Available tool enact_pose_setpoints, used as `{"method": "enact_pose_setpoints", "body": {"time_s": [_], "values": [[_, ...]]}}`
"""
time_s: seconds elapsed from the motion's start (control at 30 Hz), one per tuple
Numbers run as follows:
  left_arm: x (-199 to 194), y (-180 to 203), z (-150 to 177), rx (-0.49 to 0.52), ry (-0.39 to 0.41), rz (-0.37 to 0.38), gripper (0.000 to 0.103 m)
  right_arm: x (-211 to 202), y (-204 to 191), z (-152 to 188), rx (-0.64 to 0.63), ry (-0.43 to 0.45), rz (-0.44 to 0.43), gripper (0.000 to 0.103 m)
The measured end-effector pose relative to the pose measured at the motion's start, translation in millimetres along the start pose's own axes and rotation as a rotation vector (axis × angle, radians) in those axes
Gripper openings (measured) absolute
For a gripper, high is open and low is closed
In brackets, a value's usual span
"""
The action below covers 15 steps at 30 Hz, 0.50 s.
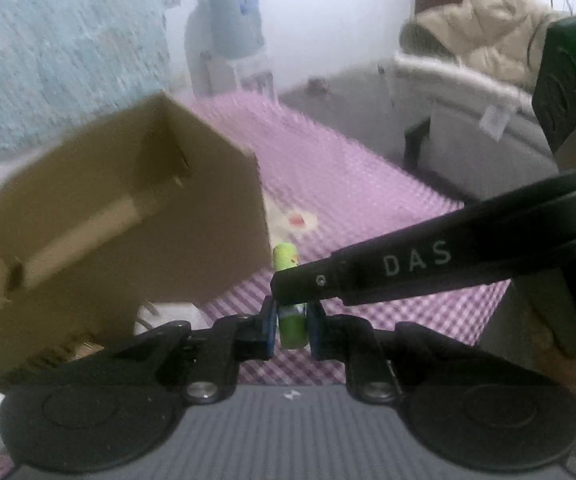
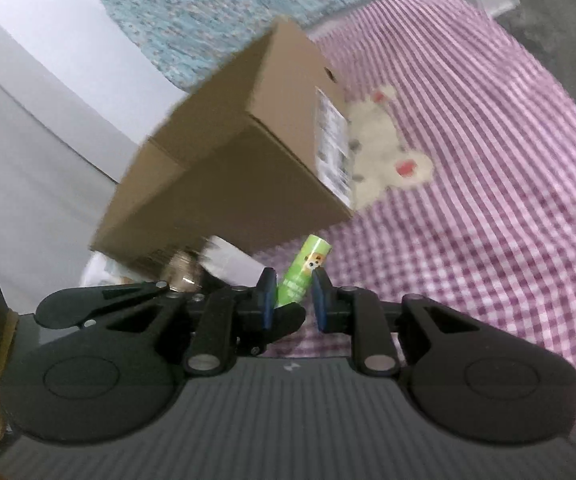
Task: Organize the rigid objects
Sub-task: 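Lift the green glue stick with the right gripper toward the box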
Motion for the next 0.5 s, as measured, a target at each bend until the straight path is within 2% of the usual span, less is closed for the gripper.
{"method": "enact_pose_setpoints", "body": {"time_s": [0.13, 0.27, 0.4, 0.5], "values": [[-36.9, -23.9, -16.7, -0.037, 0.091, -0.043, 0.016, -14.2, -39.4, -20.5, -0.087, 0.052, -0.027, 0.018], [-61.8, -61.1, -30.6, -0.081, 0.140, -0.094, 0.017, -10.1, -83.2, -49.5, -0.170, 0.065, -0.072, 0.018], [-69.4, -104.7, -41.9, -0.136, 0.131, -0.120, 0.017, 12.5, -122.7, -77.1, -0.239, 0.038, -0.111, 0.018], [-58.1, -142.7, -44.6, -0.188, 0.074, -0.131, 0.017, 46.5, -144.4, -96.5, -0.256, -0.036, -0.144, 0.018]]}}
Point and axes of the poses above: each gripper's, at about its wrist camera, not at the fingertips, and x roughly the way its jaws point, y to its right, z to its underside, the point moved 9 cm from there along x, roughly the way its jaws point, and after that the axes turned 5 degrees about -y, right-handed, at the moved point
